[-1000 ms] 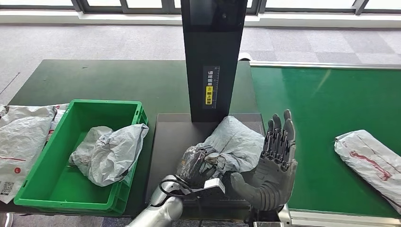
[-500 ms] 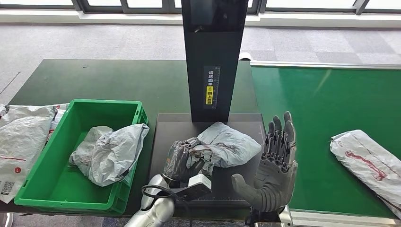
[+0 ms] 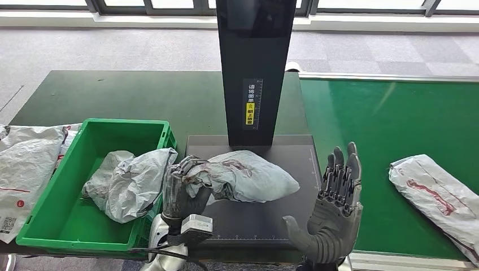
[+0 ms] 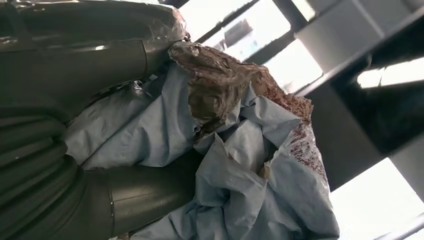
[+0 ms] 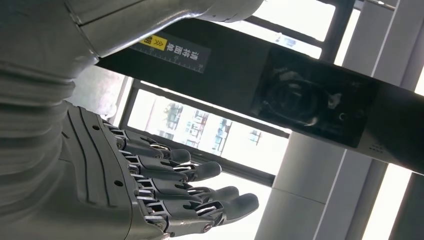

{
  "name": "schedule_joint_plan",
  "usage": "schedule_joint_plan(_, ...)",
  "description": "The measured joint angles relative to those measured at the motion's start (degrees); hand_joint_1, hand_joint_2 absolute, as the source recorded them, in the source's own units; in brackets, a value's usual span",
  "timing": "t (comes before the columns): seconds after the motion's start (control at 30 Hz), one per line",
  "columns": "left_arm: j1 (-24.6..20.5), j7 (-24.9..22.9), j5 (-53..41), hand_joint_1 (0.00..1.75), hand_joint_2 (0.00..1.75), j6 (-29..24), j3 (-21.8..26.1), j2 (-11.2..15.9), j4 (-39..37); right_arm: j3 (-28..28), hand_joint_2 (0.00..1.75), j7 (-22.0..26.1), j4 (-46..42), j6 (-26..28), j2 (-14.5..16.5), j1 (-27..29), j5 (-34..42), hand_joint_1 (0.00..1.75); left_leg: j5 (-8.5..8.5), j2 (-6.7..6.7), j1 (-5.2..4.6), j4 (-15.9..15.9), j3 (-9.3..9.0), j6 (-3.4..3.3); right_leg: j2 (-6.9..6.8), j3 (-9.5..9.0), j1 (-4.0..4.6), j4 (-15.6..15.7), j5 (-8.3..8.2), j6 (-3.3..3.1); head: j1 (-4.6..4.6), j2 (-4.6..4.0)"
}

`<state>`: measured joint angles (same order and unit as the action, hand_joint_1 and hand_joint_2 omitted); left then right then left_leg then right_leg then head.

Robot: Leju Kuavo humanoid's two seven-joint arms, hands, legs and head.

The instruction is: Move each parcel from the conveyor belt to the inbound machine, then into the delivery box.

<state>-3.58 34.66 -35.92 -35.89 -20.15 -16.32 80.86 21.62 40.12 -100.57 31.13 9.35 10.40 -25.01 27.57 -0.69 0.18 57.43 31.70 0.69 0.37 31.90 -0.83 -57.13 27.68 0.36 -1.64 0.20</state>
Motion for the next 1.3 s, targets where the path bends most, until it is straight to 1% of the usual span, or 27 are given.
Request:
schedule_joint_plan(0.1,1.27,2.63,1.37,1.75,1.75,-3.01,3.28,0.52,5.51,-0.01,1.75,0.01,-0.32,-0.55,-0.01,0.60,0.08,0.00,0.00,0.00,0.00,0.00,0.00,0.00,0.01,0.02,0.00,0.00,0.00,0.00,-0.01,0.00)
schedule_joint_plan(0.17,1.19,2.11,0.79,1.75,1.75,-3.74,5.73,1.28,9.31,-0.01,1.75,0.01,-0.40,-0.74,-0.02,0.72,0.39,0.00,-0.01,0.00,0.00,0.00,-0.02,0.00,0.00,0.00,0.01,0.00,0.00,0.00,-0.02,0.00)
schedule_joint_plan(0.27,0.96,1.21,-0.54,1.75,1.75,-3.95,7.93,2.19,13.22,-0.02,1.75,0.00,-0.41,-0.90,-0.02,0.69,0.57,0.00,-0.04,-0.02,0.03,0.00,-0.04,0.02,-0.03,-0.02,0.02,-0.02,-0.01,0.00,-0.02,0.00)
schedule_joint_plan(0.47,0.49,0.55,-2.19,1.75,1.75,-4.11,9.27,3.03,16.25,-0.01,1.75,0.01,-0.41,-1.78,-0.02,0.67,0.67,0.00,-0.05,-0.02,0.03,0.01,-0.03,0.03,-0.02,-0.03,0.01,-0.01,-0.02,-0.01,-0.01,0.00)
schedule_joint_plan(0.7,-2.85,-1.81,-5.17,1.75,1.75,-4.11,10.20,4.64,17.30,-0.02,1.75,0.00,-0.41,-2.45,-0.02,0.58,0.90,0.00,-0.05,-0.02,0.03,0.01,-0.03,0.03,-0.02,-0.01,0.02,-0.01,-0.02,-0.01,-0.01,0.00)
schedule_joint_plan(0.83,-6.48,-4.68,-7.63,1.75,1.75,-4.11,11.32,5.85,16.73,-0.01,1.75,0.00,-0.41,-2.05,-0.03,0.35,1.53,0.00,-0.08,-0.04,0.03,0.01,-0.01,0.05,-0.04,-0.01,0.06,-0.02,-0.04,-0.02,-0.01,0.00)
schedule_joint_plan(0.9,-9.84,-7.21,-9.82,1.75,1.75,-4.10,13.11,6.62,15.62,0.00,1.75,0.01,-0.41,-2.10,-0.04,0.00,1.87,0.00,-0.13,-0.03,0.04,0.01,-0.03,0.07,-0.04,-0.01,0.07,-0.04,-0.09,-0.05,-0.01,0.00)
schedule_joint_plan(0.97,-12.43,-8.60,-10.73,1.75,1.75,-4.10,14.97,7.32,14.50,0.00,1.75,0.01,-0.41,-2.14,-0.04,-0.22,2.05,0.00,-0.14,0.02,0.04,0.01,-0.06,0.09,0.00,0.00,0.07,-0.05,-0.12,-0.09,-0.02,0.00)
schedule_joint_plan(1.1,-15.36,-10.86,-12.13,1.75,1.75,-4.11,17.60,8.41,12.17,0.00,1.75,-0.01,-0.41,-2.57,-0.04,-0.52,2.23,0.00,-0.16,-0.04,0.06,0.01,-0.03,0.11,-0.03,0.00,0.09,-0.06,-0.12,-0.10,-0.01,0.00)
schedule_joint_plan(1.2,-18.82,-12.72,-12.35,1.75,1.75,-3.82,21.23,10.19,6.91,-0.02,1.75,-0.02,-0.41,-3.48,-0.04,-0.73,2.30,0.00,-0.16,0.00,0.06,0.00,-0.04,0.12,0.00,0.00,0.08,-0.07,-0.12,-0.10,-0.01,0.00)
schedule_joint_plan(1.3,-20.94,-11.54,-10.20,1.75,1.75,-3.70,25.82,12.17,-0.69,-0.02,1.75,-0.01,-0.41,-4.30,-0.04,-0.74,2.05,0.00,-0.16,0.19,0.05,-0.01,-0.10,0.13,0.16,0.04,0.11,-0.09,-0.15,-0.14,-0.02,0.00)
